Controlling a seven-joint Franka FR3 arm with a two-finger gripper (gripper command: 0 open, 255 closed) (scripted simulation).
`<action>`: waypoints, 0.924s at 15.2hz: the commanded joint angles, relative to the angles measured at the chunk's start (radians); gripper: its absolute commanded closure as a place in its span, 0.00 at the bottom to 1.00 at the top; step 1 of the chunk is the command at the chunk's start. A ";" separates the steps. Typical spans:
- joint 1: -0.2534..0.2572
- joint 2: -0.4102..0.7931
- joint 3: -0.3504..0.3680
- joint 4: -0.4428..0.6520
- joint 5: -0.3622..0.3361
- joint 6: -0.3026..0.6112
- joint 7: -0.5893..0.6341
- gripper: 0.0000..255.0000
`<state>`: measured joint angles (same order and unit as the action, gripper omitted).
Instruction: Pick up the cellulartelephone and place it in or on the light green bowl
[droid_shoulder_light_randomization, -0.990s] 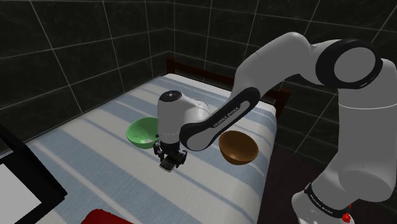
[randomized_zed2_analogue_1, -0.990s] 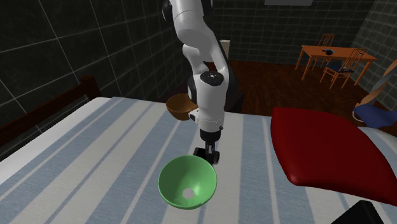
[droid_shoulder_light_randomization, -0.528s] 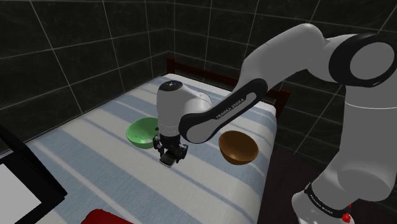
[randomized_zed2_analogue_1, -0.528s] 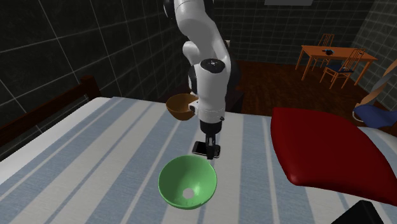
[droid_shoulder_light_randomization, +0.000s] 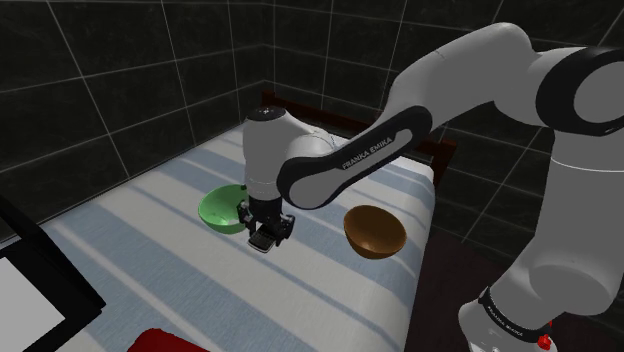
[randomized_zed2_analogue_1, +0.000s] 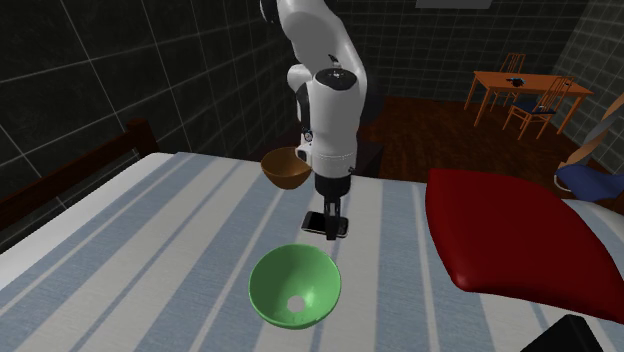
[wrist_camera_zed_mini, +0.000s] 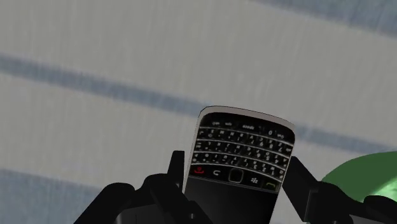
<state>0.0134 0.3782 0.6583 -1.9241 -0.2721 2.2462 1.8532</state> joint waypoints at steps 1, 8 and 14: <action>-0.009 -0.020 0.008 0.003 0.016 -0.020 -0.011 1.00; -0.025 -0.070 0.029 0.040 0.059 -0.096 -0.038 1.00; -0.035 -0.106 0.042 0.081 0.090 -0.165 -0.058 1.00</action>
<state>-0.0188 0.2790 0.6986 -1.8491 -0.1877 2.0934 1.8006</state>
